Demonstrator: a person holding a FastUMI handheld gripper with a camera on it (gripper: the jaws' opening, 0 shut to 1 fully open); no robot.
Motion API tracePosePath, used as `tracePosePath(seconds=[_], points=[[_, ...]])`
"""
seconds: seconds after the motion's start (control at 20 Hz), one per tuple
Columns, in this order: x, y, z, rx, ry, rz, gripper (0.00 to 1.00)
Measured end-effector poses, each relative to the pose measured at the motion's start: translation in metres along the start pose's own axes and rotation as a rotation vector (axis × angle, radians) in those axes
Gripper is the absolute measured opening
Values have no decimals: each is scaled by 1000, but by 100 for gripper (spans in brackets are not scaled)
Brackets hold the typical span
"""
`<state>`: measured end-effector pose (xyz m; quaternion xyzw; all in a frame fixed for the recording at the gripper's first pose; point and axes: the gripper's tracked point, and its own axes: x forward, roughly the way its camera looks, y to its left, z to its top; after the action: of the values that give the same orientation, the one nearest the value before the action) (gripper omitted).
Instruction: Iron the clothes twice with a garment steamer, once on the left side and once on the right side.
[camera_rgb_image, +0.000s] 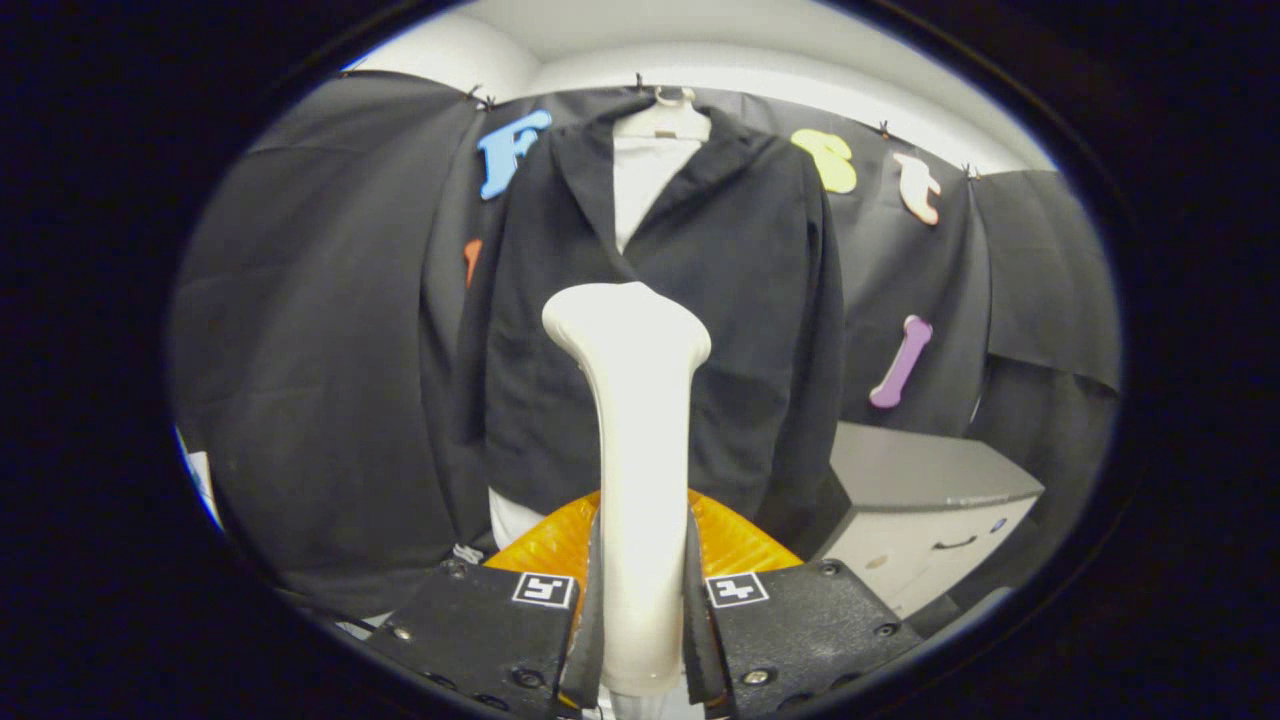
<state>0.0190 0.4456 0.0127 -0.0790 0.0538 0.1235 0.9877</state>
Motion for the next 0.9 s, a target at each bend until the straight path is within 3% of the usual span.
tracePosePath(seconds=[0.4, 0.9], points=[[20, 22, 140, -22, -287, 56, 35], [71, 61, 231, -20, -377, 124, 35]])
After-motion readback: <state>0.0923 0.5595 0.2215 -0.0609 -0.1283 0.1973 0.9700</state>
